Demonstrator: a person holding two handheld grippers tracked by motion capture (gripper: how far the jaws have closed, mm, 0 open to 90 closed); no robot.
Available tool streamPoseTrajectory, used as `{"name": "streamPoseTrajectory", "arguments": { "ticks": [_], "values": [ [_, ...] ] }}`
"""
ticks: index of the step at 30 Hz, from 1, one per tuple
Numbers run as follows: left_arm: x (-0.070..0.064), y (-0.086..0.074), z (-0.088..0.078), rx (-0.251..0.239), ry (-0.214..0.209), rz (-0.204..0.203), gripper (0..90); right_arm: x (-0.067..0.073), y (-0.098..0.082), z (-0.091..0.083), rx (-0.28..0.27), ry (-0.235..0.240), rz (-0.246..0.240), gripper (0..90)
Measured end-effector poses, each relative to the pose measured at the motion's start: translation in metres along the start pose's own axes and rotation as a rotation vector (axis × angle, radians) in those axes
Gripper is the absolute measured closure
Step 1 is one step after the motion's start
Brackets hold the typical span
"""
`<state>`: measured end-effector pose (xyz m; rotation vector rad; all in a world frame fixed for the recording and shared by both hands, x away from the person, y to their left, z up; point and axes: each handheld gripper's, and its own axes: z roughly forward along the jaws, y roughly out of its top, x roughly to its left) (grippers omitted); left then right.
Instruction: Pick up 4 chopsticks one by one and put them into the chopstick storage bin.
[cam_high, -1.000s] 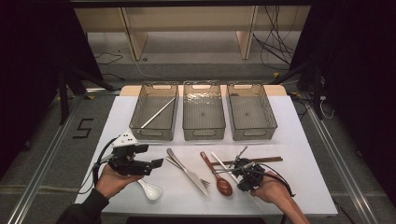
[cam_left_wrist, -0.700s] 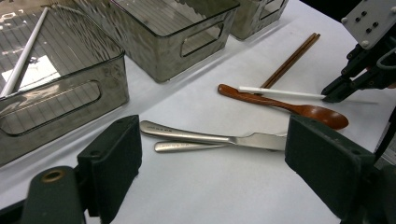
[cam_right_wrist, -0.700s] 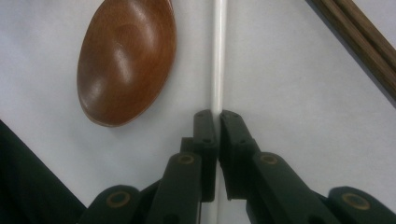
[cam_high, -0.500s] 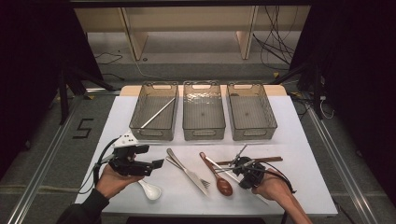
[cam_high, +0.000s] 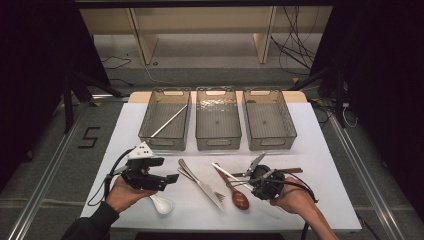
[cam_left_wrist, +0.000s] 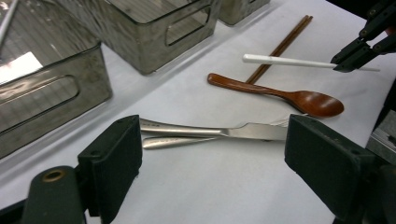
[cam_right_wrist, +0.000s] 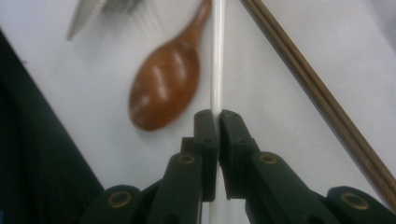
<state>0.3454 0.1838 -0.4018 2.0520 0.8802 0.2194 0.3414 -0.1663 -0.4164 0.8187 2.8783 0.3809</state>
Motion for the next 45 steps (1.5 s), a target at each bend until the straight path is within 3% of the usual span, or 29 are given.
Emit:
{"name": "streamPoseTrajectory", "arguments": {
  "ticks": [10,17,27,33,45],
  "values": [
    [-0.016,0.006,0.012,0.062,-0.046,0.099,19.1,0.023,0.013,-0.008,-0.029,-0.010,-0.137,86.7],
    [-0.025,0.008,0.020,0.114,-0.086,0.149,20.8,0.031,0.017,-0.010,-0.035,0.000,-0.183,86.7],
    [-0.041,0.017,0.032,0.178,-0.137,0.292,23.8,0.044,0.024,-0.010,-0.035,0.014,-0.245,86.7],
    [-0.050,0.017,0.039,0.228,-0.164,0.382,30.9,0.048,0.025,-0.009,-0.037,0.024,-0.282,86.7],
    [-0.060,0.017,0.050,0.324,-0.206,0.456,46.6,0.057,0.029,-0.008,-0.031,0.030,-0.338,86.7]
  ]
}}
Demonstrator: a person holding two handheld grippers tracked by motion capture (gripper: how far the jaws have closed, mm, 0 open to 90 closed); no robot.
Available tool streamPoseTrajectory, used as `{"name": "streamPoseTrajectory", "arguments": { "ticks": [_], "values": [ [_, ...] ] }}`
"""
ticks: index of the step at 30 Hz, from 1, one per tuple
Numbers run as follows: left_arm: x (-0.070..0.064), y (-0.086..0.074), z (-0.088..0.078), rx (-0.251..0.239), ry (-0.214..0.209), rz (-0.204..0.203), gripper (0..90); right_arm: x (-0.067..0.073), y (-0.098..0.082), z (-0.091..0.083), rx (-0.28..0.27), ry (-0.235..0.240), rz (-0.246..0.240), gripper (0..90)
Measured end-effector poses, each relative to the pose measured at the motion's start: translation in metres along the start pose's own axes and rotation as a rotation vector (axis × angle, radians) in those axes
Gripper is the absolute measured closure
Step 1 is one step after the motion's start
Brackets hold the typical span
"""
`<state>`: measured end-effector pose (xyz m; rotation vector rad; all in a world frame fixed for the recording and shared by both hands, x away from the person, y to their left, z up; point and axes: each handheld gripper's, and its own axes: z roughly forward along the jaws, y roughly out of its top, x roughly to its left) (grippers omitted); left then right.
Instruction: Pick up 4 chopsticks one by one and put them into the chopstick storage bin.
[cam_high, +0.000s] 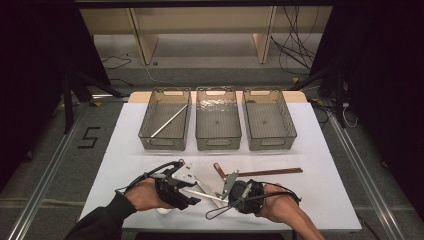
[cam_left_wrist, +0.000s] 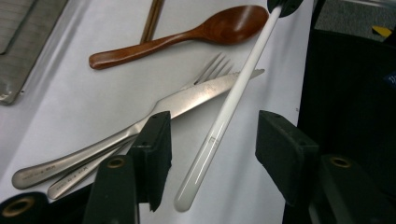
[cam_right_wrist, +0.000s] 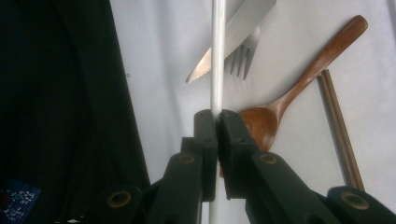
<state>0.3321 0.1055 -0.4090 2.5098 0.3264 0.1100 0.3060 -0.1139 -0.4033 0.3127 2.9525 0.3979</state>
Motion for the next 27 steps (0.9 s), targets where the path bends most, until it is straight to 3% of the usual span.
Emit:
{"name": "streamPoseTrajectory", "arguments": {
  "ticks": [10,14,23,26,27],
  "values": [
    [-0.007,0.001,0.007,0.056,-0.010,0.072,59.0,0.003,0.002,0.001,0.003,0.016,-0.038,86.7],
    [-0.008,0.001,0.007,0.055,-0.025,0.074,66.5,0.004,0.003,0.002,0.003,0.028,-0.048,86.7],
    [-0.010,0.000,0.005,0.073,-0.100,0.120,78.3,0.007,0.002,0.002,-0.004,0.031,-0.092,86.2],
    [-0.012,-0.001,0.004,0.056,-0.148,0.128,82.1,0.005,0.000,0.001,-0.008,0.027,-0.077,83.9],
    [-0.012,-0.001,0.003,0.050,-0.146,0.128,83.0,0.003,-0.001,0.000,-0.022,0.024,-0.078,83.2]
  ]
}}
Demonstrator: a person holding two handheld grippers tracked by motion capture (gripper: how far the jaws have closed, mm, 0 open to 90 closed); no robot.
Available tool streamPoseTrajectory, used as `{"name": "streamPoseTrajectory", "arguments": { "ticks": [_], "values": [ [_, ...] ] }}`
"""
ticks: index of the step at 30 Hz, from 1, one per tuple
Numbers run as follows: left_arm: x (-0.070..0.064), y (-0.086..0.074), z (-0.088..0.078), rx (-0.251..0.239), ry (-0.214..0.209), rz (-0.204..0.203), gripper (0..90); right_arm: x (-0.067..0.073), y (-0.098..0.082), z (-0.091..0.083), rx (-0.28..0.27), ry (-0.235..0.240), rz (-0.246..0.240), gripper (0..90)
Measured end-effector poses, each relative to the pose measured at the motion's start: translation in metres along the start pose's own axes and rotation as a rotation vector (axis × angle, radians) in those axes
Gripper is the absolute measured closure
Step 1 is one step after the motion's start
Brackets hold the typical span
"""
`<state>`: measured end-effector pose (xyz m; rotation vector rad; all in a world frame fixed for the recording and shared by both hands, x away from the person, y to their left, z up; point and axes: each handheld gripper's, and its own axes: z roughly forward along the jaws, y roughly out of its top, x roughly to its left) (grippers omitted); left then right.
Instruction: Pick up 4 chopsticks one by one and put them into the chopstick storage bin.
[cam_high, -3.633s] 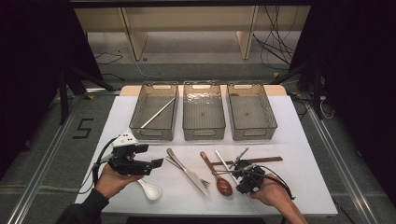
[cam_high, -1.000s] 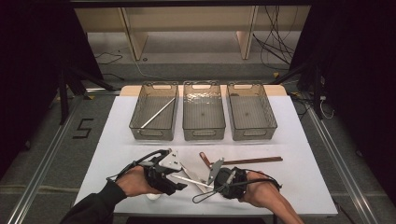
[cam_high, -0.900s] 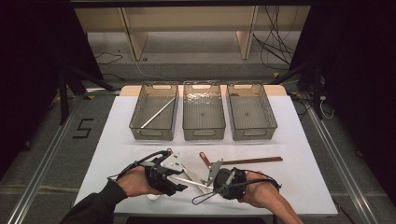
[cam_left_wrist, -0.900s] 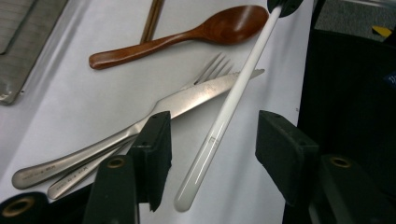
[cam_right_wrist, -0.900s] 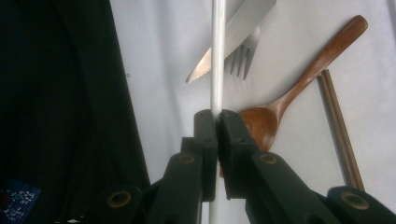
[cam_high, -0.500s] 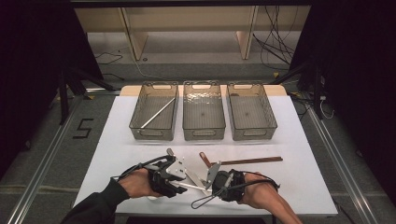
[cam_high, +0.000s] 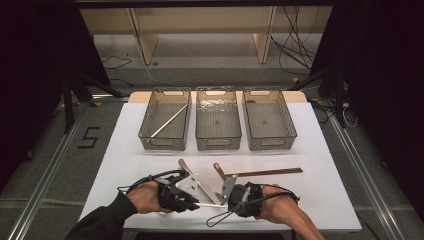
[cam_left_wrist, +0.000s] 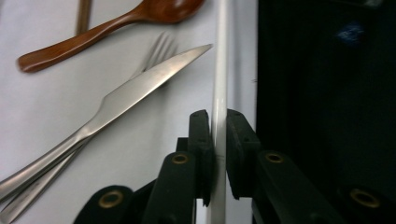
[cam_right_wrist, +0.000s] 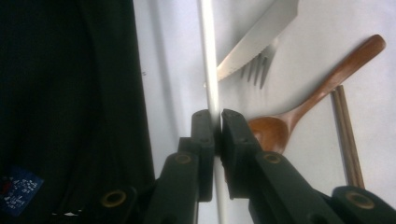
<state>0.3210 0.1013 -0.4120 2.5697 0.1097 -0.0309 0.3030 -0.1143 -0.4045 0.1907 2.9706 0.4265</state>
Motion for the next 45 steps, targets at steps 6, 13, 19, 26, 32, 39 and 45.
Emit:
{"name": "streamPoseTrajectory", "arguments": {
  "ticks": [6,13,19,26,32,39,45],
  "values": [
    [0.004,-0.004,0.000,-0.001,0.048,-0.031,83.4,-0.009,-0.006,-0.008,-0.049,-0.043,0.088,70.6],
    [0.015,-0.013,-0.006,-0.039,0.101,-0.106,83.4,-0.021,-0.018,-0.019,-0.149,-0.116,0.223,49.8],
    [0.020,-0.018,-0.012,-0.068,0.150,-0.165,83.4,-0.027,-0.028,-0.023,-0.240,-0.171,0.300,43.4],
    [0.029,-0.022,-0.027,-0.131,0.236,-0.278,83.4,-0.027,-0.044,-0.026,-0.309,-0.211,0.392,36.3],
    [0.039,-0.029,-0.039,-0.180,0.292,-0.390,83.4,-0.032,-0.059,-0.026,-0.372,-0.195,0.490,33.9],
    [0.051,-0.037,-0.050,-0.225,0.337,-0.476,83.4,-0.035,-0.076,-0.026,-0.452,-0.191,0.605,31.7],
    [0.065,-0.046,-0.060,-0.258,0.394,-0.524,83.5,-0.033,-0.082,-0.026,-0.460,-0.188,0.613,31.6]
  ]
}}
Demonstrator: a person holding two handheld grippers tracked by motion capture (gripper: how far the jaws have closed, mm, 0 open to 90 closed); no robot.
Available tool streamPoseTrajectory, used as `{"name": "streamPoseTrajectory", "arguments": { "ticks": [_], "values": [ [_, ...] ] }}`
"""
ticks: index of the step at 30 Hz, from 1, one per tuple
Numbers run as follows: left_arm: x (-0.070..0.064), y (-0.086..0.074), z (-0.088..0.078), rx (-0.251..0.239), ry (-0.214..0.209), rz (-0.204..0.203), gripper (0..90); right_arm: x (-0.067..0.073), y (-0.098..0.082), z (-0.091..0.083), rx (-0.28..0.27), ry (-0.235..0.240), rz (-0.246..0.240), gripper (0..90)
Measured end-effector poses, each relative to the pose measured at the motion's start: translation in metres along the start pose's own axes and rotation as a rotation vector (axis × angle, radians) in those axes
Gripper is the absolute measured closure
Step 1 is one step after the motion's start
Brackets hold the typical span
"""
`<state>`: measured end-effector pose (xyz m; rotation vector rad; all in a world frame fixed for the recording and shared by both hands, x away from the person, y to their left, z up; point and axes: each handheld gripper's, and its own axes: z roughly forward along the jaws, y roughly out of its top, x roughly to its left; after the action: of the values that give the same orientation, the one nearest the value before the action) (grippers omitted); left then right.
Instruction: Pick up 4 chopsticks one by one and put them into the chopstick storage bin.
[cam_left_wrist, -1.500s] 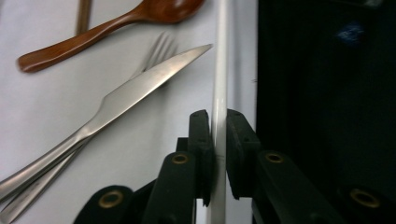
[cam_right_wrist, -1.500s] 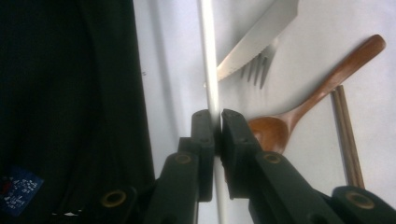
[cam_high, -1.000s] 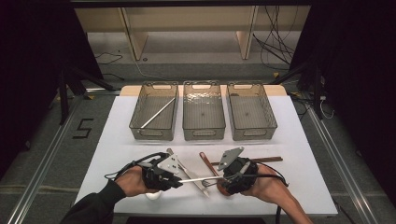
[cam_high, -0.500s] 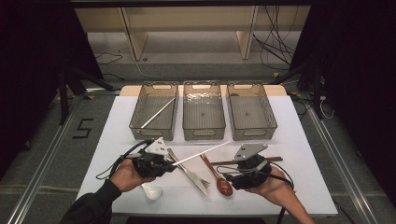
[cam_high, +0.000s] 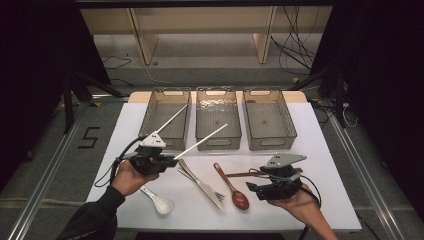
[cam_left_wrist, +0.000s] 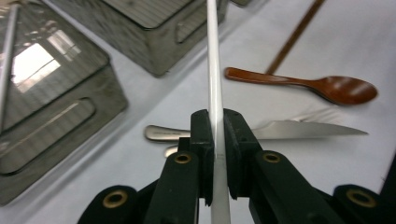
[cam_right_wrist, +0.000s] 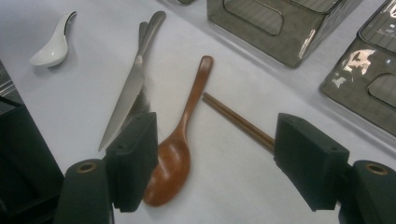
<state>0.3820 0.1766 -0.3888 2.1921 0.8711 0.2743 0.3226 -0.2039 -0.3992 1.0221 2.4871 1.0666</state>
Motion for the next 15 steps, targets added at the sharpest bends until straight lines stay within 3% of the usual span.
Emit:
{"name": "streamPoseTrajectory", "arguments": {
  "ticks": [15],
  "values": [
    [0.064,0.006,-0.010,-0.063,0.160,-0.156,83.5,0.000,-0.005,0.002,0.018,0.005,0.017,29.3]
  ]
}}
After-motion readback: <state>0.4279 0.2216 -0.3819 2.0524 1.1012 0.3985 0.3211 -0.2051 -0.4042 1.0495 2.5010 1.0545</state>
